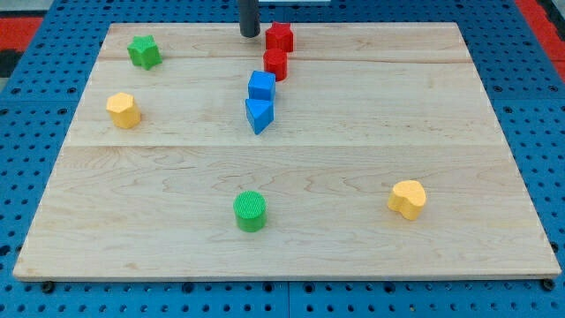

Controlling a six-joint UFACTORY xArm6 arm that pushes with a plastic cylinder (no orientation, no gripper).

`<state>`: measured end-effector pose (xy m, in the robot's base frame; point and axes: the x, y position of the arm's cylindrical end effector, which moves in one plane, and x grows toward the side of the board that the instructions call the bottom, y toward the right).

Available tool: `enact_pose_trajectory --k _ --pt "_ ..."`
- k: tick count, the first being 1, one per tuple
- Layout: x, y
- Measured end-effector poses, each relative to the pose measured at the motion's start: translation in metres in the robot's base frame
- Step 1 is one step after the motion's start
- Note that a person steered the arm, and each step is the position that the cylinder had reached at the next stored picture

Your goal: Put the green star parallel to the green circle

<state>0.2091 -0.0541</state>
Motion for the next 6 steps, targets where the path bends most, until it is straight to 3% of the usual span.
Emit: enact_pose_trajectory --k 2,5,6 --pt "-0.016 -0.026" --pt "-0.015 -0.139" --pt "-0.016 -0.146"
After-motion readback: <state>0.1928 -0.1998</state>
